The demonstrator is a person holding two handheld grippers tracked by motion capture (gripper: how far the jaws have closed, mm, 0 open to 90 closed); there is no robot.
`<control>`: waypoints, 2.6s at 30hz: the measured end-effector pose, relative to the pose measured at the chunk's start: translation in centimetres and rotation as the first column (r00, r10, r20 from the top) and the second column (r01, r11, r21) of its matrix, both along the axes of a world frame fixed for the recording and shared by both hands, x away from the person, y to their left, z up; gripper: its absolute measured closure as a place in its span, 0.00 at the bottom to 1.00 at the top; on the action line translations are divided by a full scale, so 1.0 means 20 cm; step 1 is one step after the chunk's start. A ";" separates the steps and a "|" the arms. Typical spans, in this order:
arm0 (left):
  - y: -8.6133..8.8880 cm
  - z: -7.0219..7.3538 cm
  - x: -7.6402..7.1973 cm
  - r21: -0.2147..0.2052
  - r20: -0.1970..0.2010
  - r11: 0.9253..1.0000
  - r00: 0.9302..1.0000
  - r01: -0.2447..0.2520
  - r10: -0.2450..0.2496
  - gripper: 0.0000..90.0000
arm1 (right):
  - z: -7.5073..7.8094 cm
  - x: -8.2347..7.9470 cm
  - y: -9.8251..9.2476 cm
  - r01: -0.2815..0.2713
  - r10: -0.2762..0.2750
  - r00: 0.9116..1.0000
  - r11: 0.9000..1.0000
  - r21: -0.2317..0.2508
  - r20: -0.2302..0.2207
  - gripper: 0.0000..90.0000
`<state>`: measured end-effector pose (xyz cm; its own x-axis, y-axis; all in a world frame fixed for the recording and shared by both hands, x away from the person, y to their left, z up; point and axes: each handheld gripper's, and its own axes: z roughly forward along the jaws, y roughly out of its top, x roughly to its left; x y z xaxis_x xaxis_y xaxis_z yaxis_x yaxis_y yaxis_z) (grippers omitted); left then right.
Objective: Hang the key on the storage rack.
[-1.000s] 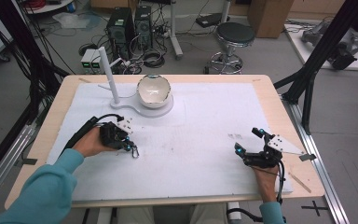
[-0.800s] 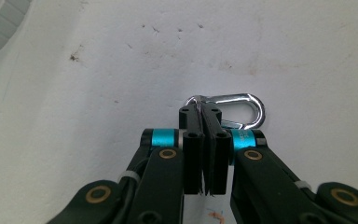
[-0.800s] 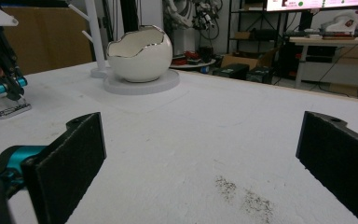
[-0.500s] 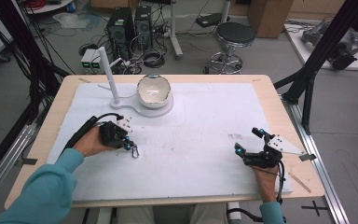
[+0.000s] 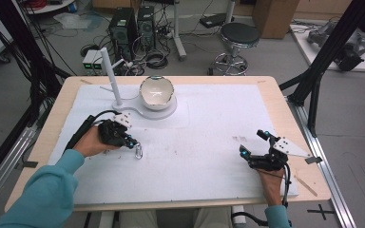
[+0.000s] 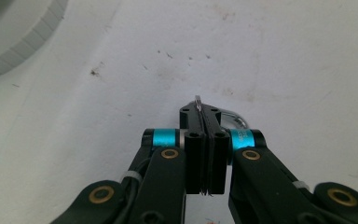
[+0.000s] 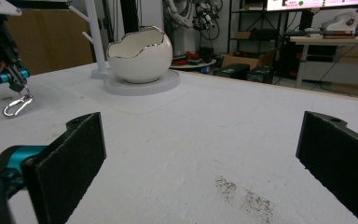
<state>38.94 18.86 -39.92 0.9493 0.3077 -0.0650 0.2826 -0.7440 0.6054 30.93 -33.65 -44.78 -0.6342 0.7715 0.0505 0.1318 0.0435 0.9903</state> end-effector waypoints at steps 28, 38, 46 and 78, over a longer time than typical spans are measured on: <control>0.25 0.55 0.14 -0.315 0.091 0.939 0.980 -0.142 0.179 0.98 | 0.00 0.00 0.00 -0.001 0.001 1.000 1.000 -0.007 -0.001 0.01; 0.34 0.66 0.26 -0.333 0.094 0.920 0.964 -0.206 0.250 0.98 | 0.00 0.00 0.00 -0.001 0.001 1.000 1.000 -0.008 -0.001 0.01; 0.42 0.66 0.32 -0.329 0.074 0.908 0.951 -0.260 0.299 0.98 | 0.00 0.00 0.00 -0.001 0.001 1.000 1.000 -0.008 -0.001 0.01; 0.50 0.51 0.49 -0.292 0.013 0.887 0.926 -0.359 0.378 0.98 | 0.00 0.00 0.00 -0.001 0.001 1.000 1.000 -0.007 -0.002 0.01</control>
